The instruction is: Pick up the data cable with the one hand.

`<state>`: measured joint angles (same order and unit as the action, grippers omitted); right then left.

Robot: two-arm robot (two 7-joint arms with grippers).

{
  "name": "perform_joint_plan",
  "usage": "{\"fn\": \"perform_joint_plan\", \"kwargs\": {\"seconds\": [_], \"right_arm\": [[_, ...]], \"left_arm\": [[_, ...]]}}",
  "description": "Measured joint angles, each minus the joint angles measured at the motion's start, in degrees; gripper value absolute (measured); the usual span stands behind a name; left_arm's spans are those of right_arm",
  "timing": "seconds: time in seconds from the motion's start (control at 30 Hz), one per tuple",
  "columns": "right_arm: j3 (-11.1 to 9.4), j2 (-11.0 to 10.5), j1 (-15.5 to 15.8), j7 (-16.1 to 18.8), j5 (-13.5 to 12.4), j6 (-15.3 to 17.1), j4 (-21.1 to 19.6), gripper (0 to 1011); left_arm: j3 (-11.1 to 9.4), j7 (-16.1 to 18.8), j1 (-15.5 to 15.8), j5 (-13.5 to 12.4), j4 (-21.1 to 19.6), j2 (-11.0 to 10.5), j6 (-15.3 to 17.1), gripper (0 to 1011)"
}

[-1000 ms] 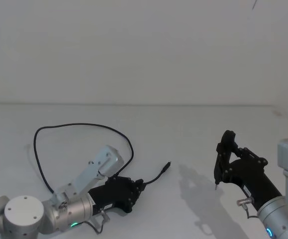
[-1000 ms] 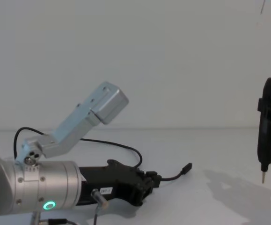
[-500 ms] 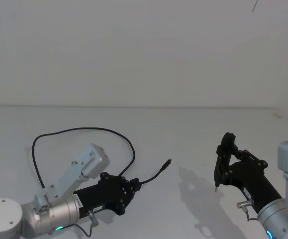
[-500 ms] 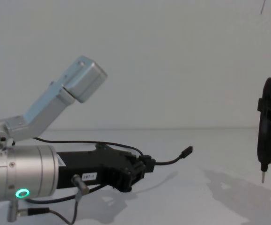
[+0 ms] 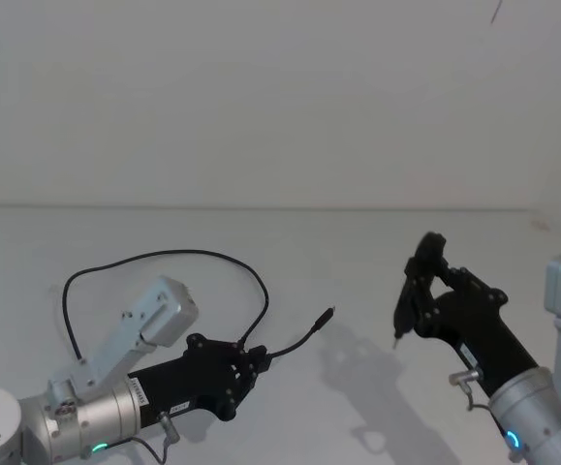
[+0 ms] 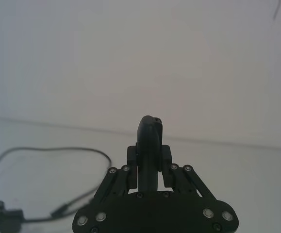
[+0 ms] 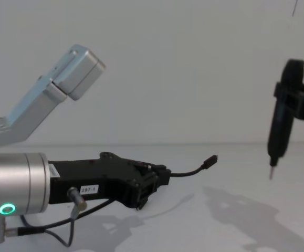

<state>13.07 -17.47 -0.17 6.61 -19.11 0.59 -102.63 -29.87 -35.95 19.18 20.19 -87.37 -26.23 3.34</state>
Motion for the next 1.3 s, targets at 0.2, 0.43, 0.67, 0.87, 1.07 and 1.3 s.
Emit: {"fn": "perform_joint_plan", "kwargs": {"seconds": [0.2,0.43,0.67,0.87,1.07,1.3], "right_arm": [[0.6,1.4,-1.5,1.2,-1.1,-0.3,-0.5,279],[1.3,3.2,-3.6,2.1,-1.9,-0.4,-0.4,279],[1.6,4.5,-5.3,2.6,-2.1,-0.5,0.6,279],[1.7,5.4,-6.2,2.6,-2.0,-0.4,1.8,279],[1.7,6.3,-6.8,2.6,-1.8,0.0,3.2,279],[1.8,7.4,-7.5,2.5,-1.7,0.2,4.9,279]], "left_arm": [[0.2,-0.2,-0.3,0.4,-0.8,-0.5,0.1,46],[0.4,-0.4,-0.6,0.7,-1.4,-0.8,0.2,46],[0.5,-0.5,-0.7,0.9,-1.7,-1.0,0.2,46],[0.5,-0.5,-0.8,0.9,-1.8,-1.1,0.2,46],[0.6,-0.6,-0.8,1.0,-1.9,-1.1,0.2,46],[0.6,-0.6,-0.9,1.0,-2.0,-1.1,0.2,46]]}}
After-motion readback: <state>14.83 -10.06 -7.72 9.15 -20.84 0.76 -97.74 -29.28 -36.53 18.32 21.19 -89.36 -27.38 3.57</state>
